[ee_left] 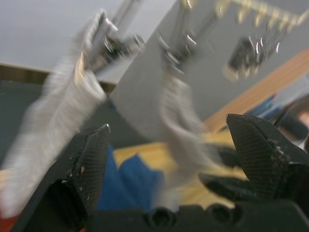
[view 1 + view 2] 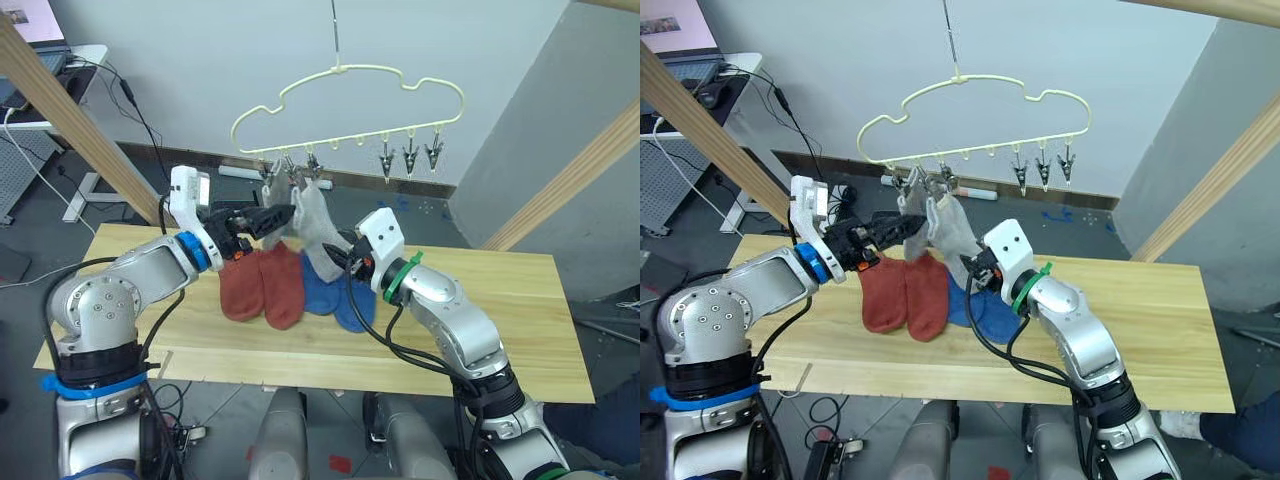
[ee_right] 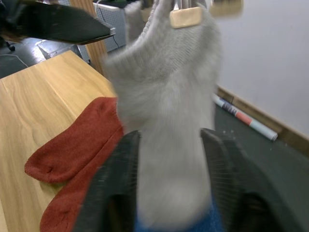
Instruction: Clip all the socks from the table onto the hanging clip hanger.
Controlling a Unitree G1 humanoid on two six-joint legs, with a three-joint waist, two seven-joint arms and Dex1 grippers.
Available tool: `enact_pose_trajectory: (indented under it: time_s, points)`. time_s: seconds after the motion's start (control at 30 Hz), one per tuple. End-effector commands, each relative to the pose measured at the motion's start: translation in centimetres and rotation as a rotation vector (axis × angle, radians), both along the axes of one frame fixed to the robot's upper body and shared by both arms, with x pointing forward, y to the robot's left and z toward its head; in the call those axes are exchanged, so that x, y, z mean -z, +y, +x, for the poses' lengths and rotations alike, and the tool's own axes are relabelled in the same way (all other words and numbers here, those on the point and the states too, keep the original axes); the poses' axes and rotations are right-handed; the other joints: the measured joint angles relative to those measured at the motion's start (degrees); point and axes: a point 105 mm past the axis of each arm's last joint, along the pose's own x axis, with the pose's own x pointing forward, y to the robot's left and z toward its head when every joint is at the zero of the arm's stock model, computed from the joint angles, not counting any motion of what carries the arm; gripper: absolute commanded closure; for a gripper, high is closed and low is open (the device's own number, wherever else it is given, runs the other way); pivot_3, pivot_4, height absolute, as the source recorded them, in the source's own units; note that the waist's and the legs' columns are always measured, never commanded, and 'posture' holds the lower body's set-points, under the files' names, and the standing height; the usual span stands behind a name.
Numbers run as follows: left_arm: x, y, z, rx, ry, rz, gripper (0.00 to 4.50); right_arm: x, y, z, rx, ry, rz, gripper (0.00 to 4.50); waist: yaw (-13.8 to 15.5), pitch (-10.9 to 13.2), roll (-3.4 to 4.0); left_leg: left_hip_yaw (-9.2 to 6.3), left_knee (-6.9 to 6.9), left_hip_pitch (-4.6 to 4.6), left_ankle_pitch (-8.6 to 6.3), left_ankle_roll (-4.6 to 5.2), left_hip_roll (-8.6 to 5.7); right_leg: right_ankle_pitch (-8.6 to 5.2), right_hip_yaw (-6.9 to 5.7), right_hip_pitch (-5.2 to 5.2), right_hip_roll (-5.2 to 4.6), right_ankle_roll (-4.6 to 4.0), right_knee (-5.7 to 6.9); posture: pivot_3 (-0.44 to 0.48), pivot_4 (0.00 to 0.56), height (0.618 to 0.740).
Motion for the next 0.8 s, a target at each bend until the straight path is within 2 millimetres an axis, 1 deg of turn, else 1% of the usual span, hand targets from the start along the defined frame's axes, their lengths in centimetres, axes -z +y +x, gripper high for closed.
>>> enact_pose_trajectory:
  time_s: [0.03,0.07,0.1,0.17,0.23,0.3,0.37,0.43,0.47,0.5,0.57,0.67,0.8]
  points:
    - [0.5,0.8,0.2,-0.105,-0.029,0.068,0.23,0.0,-1.3,-0.3,0.032,-0.001,0.013,1.3,0.2,0.0,0.0,0.0,0.0,0.0,-0.01,0.01,-0.01,0.0,0.01,0.0,0.0,0.0,0.0,0.254,0.288,0.74]
    - [0.7,1.0,0.1,-0.12,-0.043,0.081,0.23,0.2,-1.7,-0.4,0.038,0.001,0.01,0.91,0.4,0.0,0.0,0.01,0.0,0.0,-0.01,0.02,-0.01,0.0,0.01,0.0,0.0,0.0,-0.03,0.253,0.288,0.74]
    - [0.9,0.9,-0.2,-0.112,-0.061,0.095,0.23,0.2,-2.1,-0.5,0.043,0.004,0.01,0.63,0.6,0.0,0.0,0.02,-0.01,-0.01,-0.01,0.02,-0.03,0.0,0.03,0.0,-0.01,0.0,-0.05,0.253,0.288,0.74]
    - [0.9,0.2,-0.9,-0.052,-0.091,0.084,0.23,0.3,-2.8,-0.6,0.057,0.002,0.012,0.63,1.0,0.0,0.0,0.03,-0.01,-0.06,-0.01,0.02,-0.01,0.0,0.02,-0.01,-0.02,0.0,-0.14,0.253,0.288,0.74]
    - [0.6,-0.2,-1.2,-0.009,-0.088,0.0,0.23,0.1,-3.5,-0.6,0.078,-0.006,0.018,0.63,1.2,0.0,0.0,0.02,-0.06,-0.06,-0.01,0.01,0.02,0.0,0.01,-0.02,-0.01,0.0,-0.19,0.253,0.288,0.74]
    - [0.4,-0.4,-1.1,-0.023,-0.161,0.041,0.23,-0.5,-4.4,-0.6,0.107,-0.019,0.033,0.63,1.2,0.0,0.0,0.01,-0.06,-0.06,-0.01,0.02,0.04,0.0,-0.01,-0.01,-0.01,0.0,-0.2,0.252,0.288,0.74]
    - [-0.5,-2.1,-1.4,0.016,-0.282,0.083,0.23,-1.8,-5.5,-0.6,0.129,-0.05,0.063,0.63,1.2,0.0,0.01,0.01,-0.06,-0.06,-0.01,0.02,0.04,0.0,0.01,-0.01,0.0,0.0,-0.21,0.249,0.289,0.74]
    - [-1.5,-3.5,-1.7,0.049,-0.386,0.07,0.23,-3.0,-6.0,-1.0,0.121,-0.08,0.086,0.63,1.4,0.0,0.01,0.03,-0.06,-0.07,-0.01,0.02,0.01,0.0,0.03,0.0,0.0,0.0,-0.29,0.245,0.29,0.74]
    - [-1.8,-3.8,-1.7,0.05,-0.415,0.06,0.61,-3.4,-6.1,-1.2,0.113,-0.087,0.094,0.59,1.5,0.0,0.01,0.03,-0.05,-0.08,0.0,0.01,-0.01,0.0,0.01,0.06,0.0,0.0,-0.35,0.239,0.289,0.74]
    - [-2.1,-4.2,-1.4,0.042,-0.442,0.061,0.76,-3.8,-6.2,-1.3,0.104,-0.095,0.102,0.59,1.5,0.0,0.0,0.05,-0.05,-0.08,0.0,0.02,-0.05,0.0,0.03,0.06,0.0,0.0,-0.38,0.234,0.289,0.74]
    - [-2.2,-5.2,-0.7,0.029,-0.496,0.097,1.35,-4.6,-6.4,-1.7,0.08,-0.114,0.118,0.59,1.5,0.0,0.0,0.08,-0.05,-0.08,0.0,0.04,-0.05,0.0,0.05,0.05,0.0,0.0,-0.37,0.227,0.289,0.74]
    - [-2.5,-6.4,0.1,0.012,-0.548,0.103,1.35,-5.3,-6.3,-2.0,0.045,-0.134,0.132,0.59,1.3,0.0,0.01,0.07,-0.06,-0.08,-0.01,0.06,-0.01,0.0,0.03,0.05,0.07,0.0,-0.36,0.209,0.287,0.74]
    - [-2.2,-7.5,1.1,-0.017,-0.583,0.116,1.35,-6.4,-5.9,-2.5,-0.008,-0.152,0.158,0.59,1.2,0.0,0.01,0.14,-0.05,-0.09,-0.01,0.09,-0.04,0.01,0.09,0.04,0.18,0.0,-0.37,0.193,0.287,0.74]
